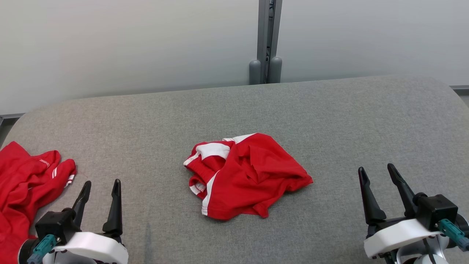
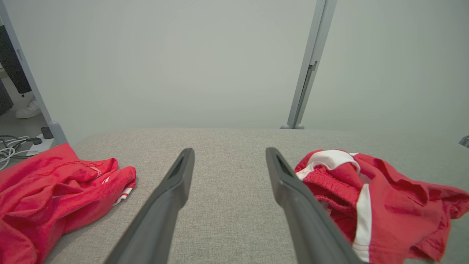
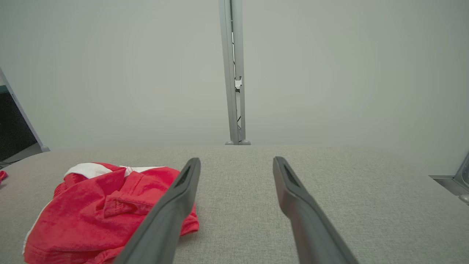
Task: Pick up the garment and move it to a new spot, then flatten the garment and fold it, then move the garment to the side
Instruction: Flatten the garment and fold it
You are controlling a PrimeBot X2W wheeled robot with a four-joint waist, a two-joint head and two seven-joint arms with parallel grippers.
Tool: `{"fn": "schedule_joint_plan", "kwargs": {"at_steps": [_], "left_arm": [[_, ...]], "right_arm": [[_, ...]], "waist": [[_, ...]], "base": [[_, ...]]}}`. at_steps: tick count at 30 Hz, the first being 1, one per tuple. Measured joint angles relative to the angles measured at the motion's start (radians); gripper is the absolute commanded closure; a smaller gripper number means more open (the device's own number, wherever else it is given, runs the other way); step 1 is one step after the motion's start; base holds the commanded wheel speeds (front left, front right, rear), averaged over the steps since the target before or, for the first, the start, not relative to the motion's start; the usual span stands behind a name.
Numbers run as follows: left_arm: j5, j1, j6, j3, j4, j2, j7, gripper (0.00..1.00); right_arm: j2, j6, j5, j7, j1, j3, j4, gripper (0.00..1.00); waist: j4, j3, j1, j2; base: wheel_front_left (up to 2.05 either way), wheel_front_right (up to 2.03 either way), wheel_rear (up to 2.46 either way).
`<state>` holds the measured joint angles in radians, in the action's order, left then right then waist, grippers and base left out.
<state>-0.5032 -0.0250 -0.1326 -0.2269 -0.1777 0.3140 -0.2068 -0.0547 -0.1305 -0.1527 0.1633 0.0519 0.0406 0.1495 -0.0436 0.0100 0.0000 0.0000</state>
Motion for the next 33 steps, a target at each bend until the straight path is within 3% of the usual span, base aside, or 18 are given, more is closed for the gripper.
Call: {"fn": "schedule_joint_plan", "kwargs": {"at_steps": [15,26,33], "left_arm": [[-0.002,-0.005,-0.01,-0.008,0.008,0.001,0.002,0.0],[0.014,-0.12,0.009,-0.062,0.013,-0.034,0.0,0.0],[0.02,-0.183,0.035,-0.089,-0.033,-0.077,-0.024,0.0]], "right_arm": [[-0.002,0.0,0.005,-0.02,0.008,0.036,0.0,0.0],[-0.059,0.0,-0.025,-0.102,0.15,0.459,0.122,0.0],[-0.093,0.0,-0.041,-0.111,0.242,0.595,0.235,0.0]], "waist": [[0.015,0.018,0.0,0.0],[0.091,0.094,0.0,0.0],[0.183,0.142,0.0,0.0]], "base": [[0.0,0.0,0.0],[0.0,0.0,0.0],[0.0,0.0,0.0]]}}
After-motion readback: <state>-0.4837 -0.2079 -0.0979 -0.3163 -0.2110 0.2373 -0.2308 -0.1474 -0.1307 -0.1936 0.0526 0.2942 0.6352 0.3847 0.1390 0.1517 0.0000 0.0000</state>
